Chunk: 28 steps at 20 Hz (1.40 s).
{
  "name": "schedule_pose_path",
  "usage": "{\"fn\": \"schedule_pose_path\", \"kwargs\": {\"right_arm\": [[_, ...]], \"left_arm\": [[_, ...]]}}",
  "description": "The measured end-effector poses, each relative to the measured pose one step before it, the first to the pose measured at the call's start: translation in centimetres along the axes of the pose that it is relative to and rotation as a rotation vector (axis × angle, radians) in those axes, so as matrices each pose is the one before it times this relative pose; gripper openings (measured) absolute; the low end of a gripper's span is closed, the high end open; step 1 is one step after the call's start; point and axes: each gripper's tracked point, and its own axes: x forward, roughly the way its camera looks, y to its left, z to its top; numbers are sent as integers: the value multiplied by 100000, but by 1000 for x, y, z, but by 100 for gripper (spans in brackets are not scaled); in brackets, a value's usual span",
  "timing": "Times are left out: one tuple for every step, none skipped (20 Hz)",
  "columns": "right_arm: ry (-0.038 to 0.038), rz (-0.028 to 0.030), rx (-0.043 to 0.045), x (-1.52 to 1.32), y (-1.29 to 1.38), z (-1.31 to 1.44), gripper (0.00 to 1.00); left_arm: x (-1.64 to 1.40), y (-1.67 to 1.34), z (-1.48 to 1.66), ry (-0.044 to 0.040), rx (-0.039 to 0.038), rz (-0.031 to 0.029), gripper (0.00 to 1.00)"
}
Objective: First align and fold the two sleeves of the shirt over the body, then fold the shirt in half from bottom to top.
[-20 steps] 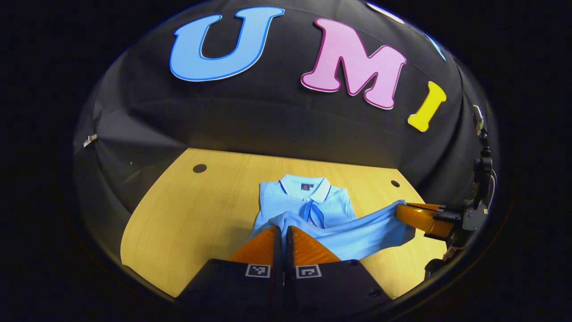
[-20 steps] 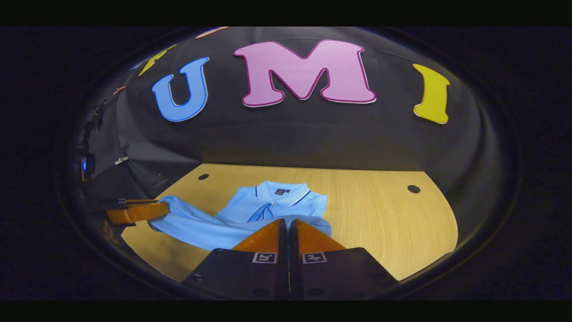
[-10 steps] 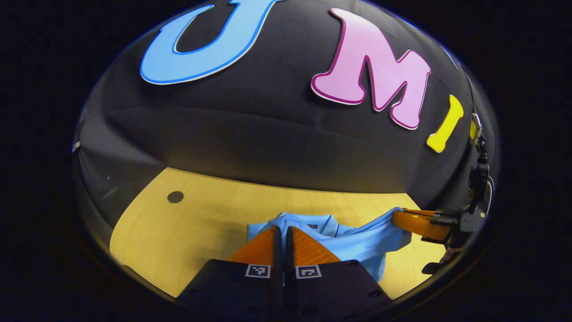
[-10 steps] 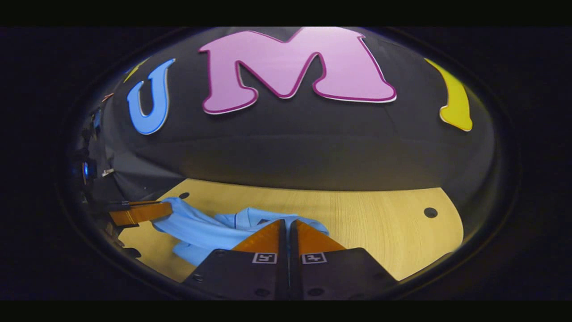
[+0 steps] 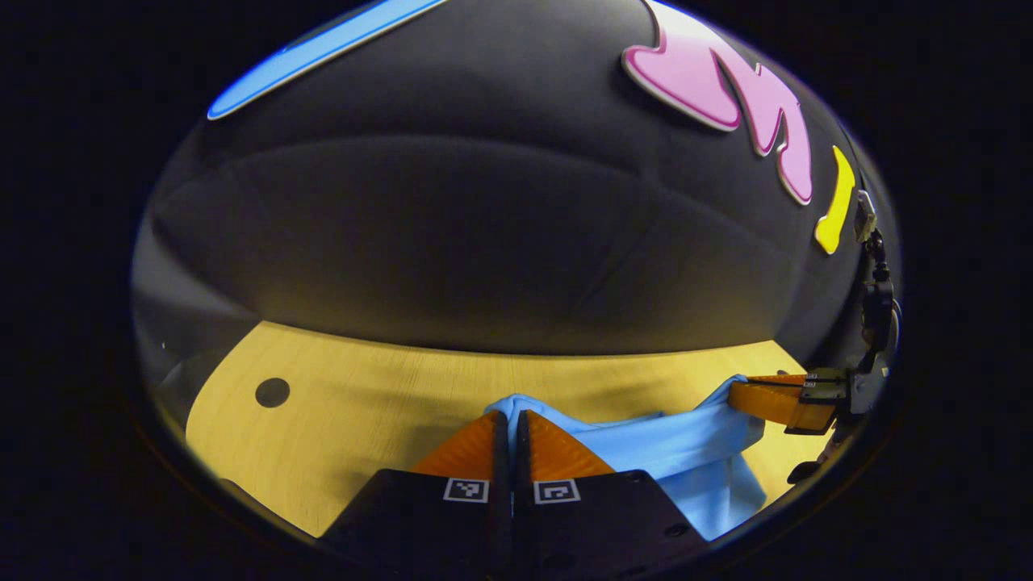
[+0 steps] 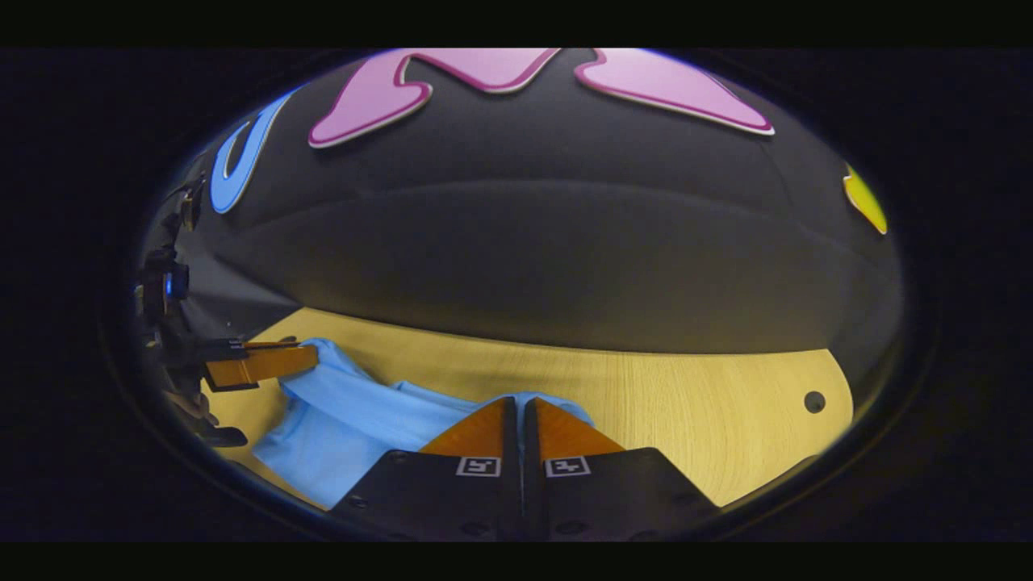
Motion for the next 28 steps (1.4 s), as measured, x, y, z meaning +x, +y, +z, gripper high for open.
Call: {"fn": "schedule_pose_path", "kwargs": {"right_arm": [[402,-626,-568,695,-128,-437,5],[1236,-315,231,371,13,-601,5],[1752,-999,-123,257,-85,-650,5],[1777,-969,-594,-83,-168,-492,7],[621,-1855,-197,-478,-407,-1,7],[-2224,-918,314,-694,-92,606,14],[-2821,-744,571,-1035,-214,860,10],[-2716,-1056,571,-1477,-181,947,21],[-2145,-1303,-116,-1807,-245,789,36],[-1744,-2533,-629,-1774,-433,865,52],[-1306,-2488,-90,-1984,-329,829,67],[-1688,-1512,547,-1831,-199,874,64],[-2067,-924,478,-1881,38,896,64],[-2317,-544,107,-2161,26,1237,64],[-2474,-794,-495,-2241,11,1395,73],[-2379,-775,-865,-2095,-36,1249,89],[-2939,-1183,-758,-2271,-8,1429,90],[-2914,-234,-70,-2109,165,1310,92],[-2411,-649,910,-2286,113,1235,93],[-1996,242,1724,-2160,574,1157,97],[-1812,131,1578,-2076,545,989,97],[-2055,-124,1082,-2167,324,953,97],[-2035,-69,653,-2287,352,873,99],[-1776,22,745,-2346,433,694,97],[-1784,69,1034,-2320,469,844,97],[-1564,-62,1161,-2383,371,573,97],[-1677,495,1406,-2297,449,868,97],[-1660,515,782,-2051,412,697,97]], "left_arm": [[738,108,-853,1827,402,706,6],[560,219,-689,1643,405,1047,12],[196,352,-557,1181,878,1471,10],[-67,316,-146,932,1176,1757,13],[-331,162,125,-272,705,1733,14],[-719,82,709,-1618,251,1080,25],[-1243,-154,857,-2802,-310,-79,34],[-1244,-314,1025,-3030,-536,-657,52],[-2244,-438,1315,-2930,-791,-1988,69],[-1990,-469,1288,-2850,-1160,-1567,86],[-1848,-340,1189,-3348,-1745,-1125,90],[-2200,-282,1460,-3837,-1837,-648,90],[-2000,-441,1282,-3918,-1230,-1145,90],[-2294,-286,1488,-3786,-467,-566,92],[-2187,-245,1365,-3177,64,-485,97],[-2308,-156,1525,-3158,450,-131,97],[-2236,-403,1373,-3047,745,-401,97],[-2329,-222,1512,-3133,108,-560,97],[-2432,-559,1536,-3409,63,-1258,97],[-2425,-384,1628,-3611,345,-955,97],[-2290,15,1331,-3655,502,-144,97],[-2491,-124,1852,-3841,367,307,97],[-1903,-365,1374,-2839,80,-277,97],[-2226,-247,1427,-2546,148,126,96],[-2143,-95,990,-1734,427,239,97],[-2042,-351,882,-1168,679,298,97],[-2459,-520,603,-772,869,403,97],[-2331,-341,587,-502,330,306,96]]}}
